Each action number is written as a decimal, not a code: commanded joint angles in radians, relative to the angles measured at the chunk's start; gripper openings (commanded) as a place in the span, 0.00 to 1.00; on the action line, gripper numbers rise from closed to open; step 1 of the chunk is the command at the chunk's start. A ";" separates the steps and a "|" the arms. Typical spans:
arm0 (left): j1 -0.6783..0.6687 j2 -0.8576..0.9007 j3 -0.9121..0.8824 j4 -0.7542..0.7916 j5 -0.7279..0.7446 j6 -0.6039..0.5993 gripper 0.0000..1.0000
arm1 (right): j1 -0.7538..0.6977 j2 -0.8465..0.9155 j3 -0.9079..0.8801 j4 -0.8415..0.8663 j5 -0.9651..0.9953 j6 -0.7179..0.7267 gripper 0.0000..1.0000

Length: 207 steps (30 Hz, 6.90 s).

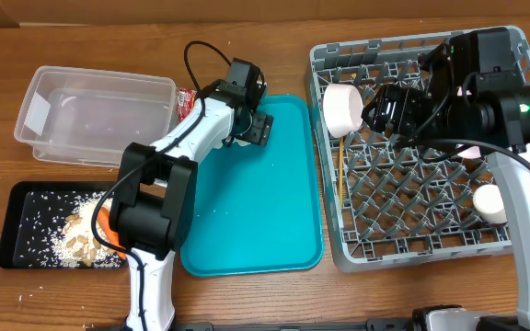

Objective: Sort waste into correct bins and load items into the dishwasher
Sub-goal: 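Grasp the white crumpled tissue with the left gripper, then carry the tissue left and drop it into the clear bin, then grasp the second white tissue and drop it into the clear bin, then reach the left gripper to the red snack wrapper and grasp it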

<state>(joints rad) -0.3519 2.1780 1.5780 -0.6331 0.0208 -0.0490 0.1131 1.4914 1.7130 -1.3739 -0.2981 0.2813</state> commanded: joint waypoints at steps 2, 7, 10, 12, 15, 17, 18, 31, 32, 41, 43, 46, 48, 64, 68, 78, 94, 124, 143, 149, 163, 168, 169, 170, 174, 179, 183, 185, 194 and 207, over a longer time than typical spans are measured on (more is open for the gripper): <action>0.005 0.011 0.034 -0.068 -0.025 0.009 0.87 | 0.004 -0.008 0.009 0.003 0.009 -0.001 1.00; 0.005 0.011 0.124 -0.227 -0.024 0.009 0.80 | 0.004 -0.008 0.009 0.008 0.009 -0.001 1.00; 0.005 0.012 0.129 -0.252 -0.024 0.009 0.65 | 0.004 -0.008 0.009 0.011 0.009 -0.001 1.00; 0.005 0.015 0.110 -0.243 -0.024 0.009 0.57 | 0.004 -0.008 0.009 0.014 0.009 0.000 1.00; 0.005 0.019 0.060 -0.201 -0.024 0.009 0.51 | 0.004 -0.008 0.009 0.013 0.009 0.003 1.00; 0.005 0.024 0.027 -0.173 -0.025 0.009 0.52 | 0.004 -0.008 0.009 0.010 0.008 0.003 1.00; 0.005 0.024 0.009 -0.161 -0.024 0.008 0.53 | 0.004 -0.008 0.009 0.006 0.009 0.003 1.00; 0.005 0.015 0.299 -0.581 -0.032 0.001 0.04 | 0.004 -0.008 0.009 -0.009 0.009 0.002 1.00; 0.006 0.015 0.351 -0.639 -0.046 0.000 0.04 | 0.004 -0.008 0.009 -0.010 0.009 0.002 1.00; 0.099 0.015 0.668 -0.901 -0.245 -0.121 0.04 | 0.004 -0.008 0.009 -0.024 0.009 0.002 1.00; 0.146 0.015 0.669 -0.917 -0.245 -0.156 0.04 | 0.004 -0.008 0.009 -0.024 0.009 0.002 1.00; 0.230 0.016 0.648 -0.922 -0.224 -0.206 0.04 | 0.004 -0.008 0.009 -0.024 0.009 0.002 1.00; 0.280 0.016 0.631 -0.908 -0.218 -0.236 0.05 | 0.004 -0.008 0.009 -0.023 0.009 0.002 1.00; 0.222 0.011 0.714 -0.849 0.102 -0.122 1.00 | 0.004 -0.008 0.009 0.003 0.009 0.003 1.00; 0.122 0.013 0.676 -0.737 0.096 -0.024 1.00 | 0.004 -0.008 0.009 0.006 0.009 0.003 1.00; 0.059 0.042 0.419 -0.412 -0.196 -0.194 0.97 | 0.004 -0.008 0.009 -0.017 0.009 0.003 1.00; 0.056 0.222 0.314 -0.201 -0.152 -0.010 0.84 | 0.004 -0.008 0.009 -0.023 0.009 0.002 1.00; 0.226 -0.021 0.773 -0.939 -0.292 -0.231 0.04 | 0.004 -0.008 0.009 -0.023 0.009 0.002 1.00; 0.273 -0.036 0.748 -0.985 -0.010 -0.073 0.49 | 0.004 -0.008 0.009 -0.019 0.008 0.001 1.00; 0.077 -0.006 0.746 -0.935 -0.201 -0.070 0.63 | 0.004 -0.008 0.009 -0.020 0.009 0.002 1.00; 0.061 0.275 0.745 -0.819 -0.332 -0.078 0.70 | 0.004 -0.008 0.008 -0.034 0.009 -0.002 1.00; 0.073 0.361 0.745 -0.813 -0.290 -0.040 0.63 | 0.004 -0.008 0.008 -0.035 0.009 -0.002 1.00; 0.073 0.375 0.745 -0.808 -0.305 -0.045 0.62 | 0.004 -0.008 0.008 -0.035 0.009 -0.002 1.00; 0.073 0.391 0.745 -0.803 -0.309 -0.049 0.60 | 0.004 -0.008 0.008 -0.036 0.009 -0.002 1.00; 0.073 0.431 0.745 -0.819 -0.308 -0.064 0.36 | 0.004 -0.008 0.008 -0.040 0.009 -0.022 1.00; 0.060 0.423 0.747 -0.868 -0.308 -0.086 0.04 | 0.004 -0.008 0.008 -0.031 0.009 -0.024 1.00; 0.036 0.366 0.749 -0.908 -0.309 -0.085 0.04 | 0.004 -0.008 0.008 -0.020 0.009 -0.024 1.00; 0.027 0.323 0.749 -0.916 -0.294 -0.087 0.04 | 0.004 -0.008 0.008 -0.019 0.009 -0.024 1.00; 0.027 0.017 0.749 -0.921 -0.238 -0.092 0.04 | 0.004 -0.008 0.008 -0.025 0.009 -0.024 1.00; 0.222 -0.163 0.745 -1.032 -0.394 -0.322 0.04 | 0.004 -0.008 0.008 -0.026 0.009 -0.022 1.00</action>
<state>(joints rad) -0.1951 1.9976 2.3249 -1.6569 -0.3347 -0.2966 0.1131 1.4914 1.7130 -1.4059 -0.2981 0.2642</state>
